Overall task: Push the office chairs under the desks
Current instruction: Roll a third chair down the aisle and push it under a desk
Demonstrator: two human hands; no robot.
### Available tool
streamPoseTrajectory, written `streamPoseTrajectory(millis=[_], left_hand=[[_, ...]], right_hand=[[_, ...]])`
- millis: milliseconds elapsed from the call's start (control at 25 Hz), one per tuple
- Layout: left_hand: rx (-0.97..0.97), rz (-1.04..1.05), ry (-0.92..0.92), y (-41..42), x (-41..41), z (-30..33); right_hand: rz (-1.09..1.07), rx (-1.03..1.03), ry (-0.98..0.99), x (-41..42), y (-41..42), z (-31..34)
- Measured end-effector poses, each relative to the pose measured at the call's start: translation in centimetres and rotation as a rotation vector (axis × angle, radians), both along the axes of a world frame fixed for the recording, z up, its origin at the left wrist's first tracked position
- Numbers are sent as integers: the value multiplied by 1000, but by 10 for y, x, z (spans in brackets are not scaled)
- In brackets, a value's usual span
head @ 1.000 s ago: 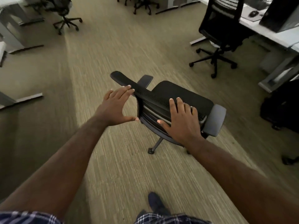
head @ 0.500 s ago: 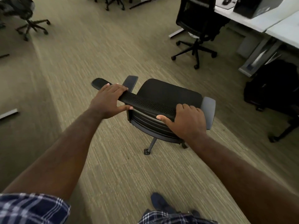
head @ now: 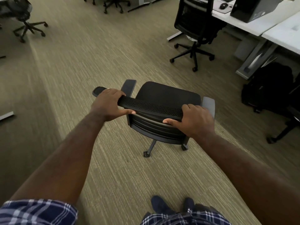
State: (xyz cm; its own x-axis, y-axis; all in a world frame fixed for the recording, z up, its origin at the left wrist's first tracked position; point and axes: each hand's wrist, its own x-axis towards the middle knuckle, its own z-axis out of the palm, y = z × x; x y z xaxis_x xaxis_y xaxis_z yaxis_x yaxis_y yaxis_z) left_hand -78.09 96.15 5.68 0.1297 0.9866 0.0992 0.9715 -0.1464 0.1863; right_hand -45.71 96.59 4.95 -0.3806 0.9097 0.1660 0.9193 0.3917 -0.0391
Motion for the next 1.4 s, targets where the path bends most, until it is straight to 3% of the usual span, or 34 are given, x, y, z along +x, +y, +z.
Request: streamPoseTrajectory(millis=[880, 1400], left_hand=[[95, 339, -43, -22, 16, -10], [132, 670, -12, -67, -33, -13]], right_hand=[[361, 25, -33, 3, 96, 2], [713, 40, -27, -111, 161, 1]])
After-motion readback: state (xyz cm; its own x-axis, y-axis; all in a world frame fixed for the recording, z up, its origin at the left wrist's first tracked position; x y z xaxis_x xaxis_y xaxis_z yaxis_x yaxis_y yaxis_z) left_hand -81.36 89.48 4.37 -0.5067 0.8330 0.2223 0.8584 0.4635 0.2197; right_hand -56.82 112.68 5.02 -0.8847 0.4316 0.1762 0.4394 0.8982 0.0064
